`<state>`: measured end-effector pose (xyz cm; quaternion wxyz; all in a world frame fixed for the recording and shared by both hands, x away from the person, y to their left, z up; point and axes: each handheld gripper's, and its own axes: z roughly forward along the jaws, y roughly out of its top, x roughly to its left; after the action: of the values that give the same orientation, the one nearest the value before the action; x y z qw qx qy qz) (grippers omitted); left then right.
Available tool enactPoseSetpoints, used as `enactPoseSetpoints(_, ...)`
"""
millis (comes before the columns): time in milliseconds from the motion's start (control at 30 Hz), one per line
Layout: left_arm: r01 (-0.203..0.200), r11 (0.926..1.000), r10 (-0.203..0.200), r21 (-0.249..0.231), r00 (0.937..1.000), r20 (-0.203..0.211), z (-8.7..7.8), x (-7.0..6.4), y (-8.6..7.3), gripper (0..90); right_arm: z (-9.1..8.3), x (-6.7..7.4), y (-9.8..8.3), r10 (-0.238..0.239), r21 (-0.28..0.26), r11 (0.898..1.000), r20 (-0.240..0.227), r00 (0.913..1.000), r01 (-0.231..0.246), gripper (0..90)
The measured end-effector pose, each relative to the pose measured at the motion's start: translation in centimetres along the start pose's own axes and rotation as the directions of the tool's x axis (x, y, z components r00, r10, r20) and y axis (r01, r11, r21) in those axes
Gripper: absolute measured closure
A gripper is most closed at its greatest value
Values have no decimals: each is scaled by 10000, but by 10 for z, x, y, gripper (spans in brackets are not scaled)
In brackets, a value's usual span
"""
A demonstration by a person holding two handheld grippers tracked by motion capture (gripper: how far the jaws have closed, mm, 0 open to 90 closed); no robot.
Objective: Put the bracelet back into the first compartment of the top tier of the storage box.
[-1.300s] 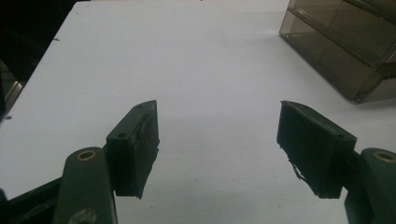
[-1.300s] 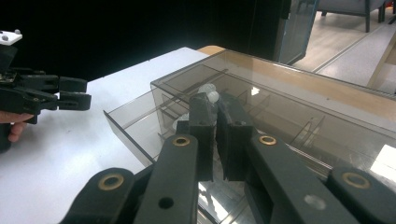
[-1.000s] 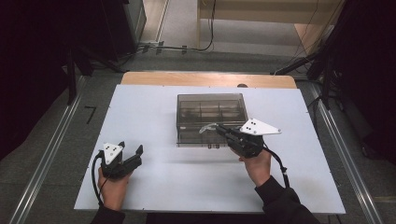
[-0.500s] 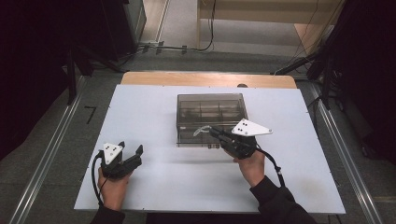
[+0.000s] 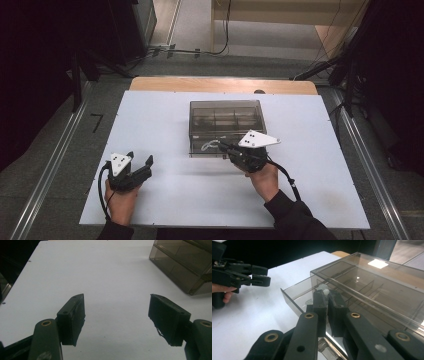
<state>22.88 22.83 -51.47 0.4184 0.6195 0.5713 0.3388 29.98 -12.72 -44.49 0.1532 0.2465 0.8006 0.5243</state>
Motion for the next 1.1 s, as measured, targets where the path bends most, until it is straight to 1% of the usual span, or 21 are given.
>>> enactPoseSetpoints(200,3,10000,-3,0,10000,6,0,0,0,298,3,3,1,-39,174,9998,-118,9999,41,823)
enactPoseSetpoints(233,-1,10000,1,1,10000,5,0,0,0,298,5,3,0,-43,296,9996,-136,9999,47,823)
enactPoseSetpoints(333,-4,10000,4,-2,10000,1,0,0,0,298,7,3,0,-18,366,9993,-205,9998,25,821)
enactPoseSetpoints(400,-5,10000,5,3,10000,16,0,0,0,298,7,3,0,15,358,9994,-221,9998,-7,805)
enactPoseSetpoints(467,-5,10000,5,-1,10000,14,0,0,0,298,7,3,0,43,339,9994,-258,9997,-35,757)
enactPoseSetpoints(500,-6,10000,6,1,10000,20,0,0,0,298,7,3,0,43,339,9994,-258,9997,-35,757)
enactPoseSetpoints(600,-8,10000,8,3,10000,9,0,0,0,298,7,3,0,224,322,9993,-341,9992,-213,707)
enactPoseSetpoints(667,-4,10000,4,-12,10000,16,0,0,0,298,7,3,0,247,319,9992,-340,9991,-236,698)
enactPoseSetpoints(733,-9,10000,9,1,10000,11,0,0,0,298,7,2,0,301,324,9991,-335,9990,-290,656)
enactPoseSetpoints(767,-8,10000,8,0,10000,18,0,0,0,298,7,2,0,301,324,9991,-335,9990,-290,656)
enactPoseSetpoints(833,-7,10000,7,-3,10000,22,0,0,0,298,6,1,1,402,317,9987,-364,9985,-391,612)
enactPoseSetpoints(867,-6,10000,6,-6,10000,20,0,0,0,298,6,1,1,402,317,9987,-364,9985,-391,612)
enactPoseSetpoints(900,1,10000,0,-26,10000,19,0,0,0,298,4,0,1,479,309,9984,-346,9983,-468,581)
enactPoseSetpoints(933,-5,10000,5,-17,10000,20,0,0,0,298,4,0,1,479,309,9984,-346,9983,-468,581)
enactPoseSetpoints(967,-12,10000,12,-13,10000,23,0,0,0,297,3,-1,2,564,287,9980,-321,9979,-555,537)
enactPoseSetpoints(1000,-12,10000,12,-13,10000,23,0,0,0,297,3,-1,2,564,287,9980,-321,9979,-555,537)
enactPoseSetpoints(1033,-13,10000,13,3,10000,19,0,0,0,298,1,-3,2,704,251,9973,-346,9969,-695,501)
enactPoseSetpoints(1100,-11,10000,11,-1,10000,15,0,0,0,298,0,-3,3,787,246,9967,-344,9963,-779,484)
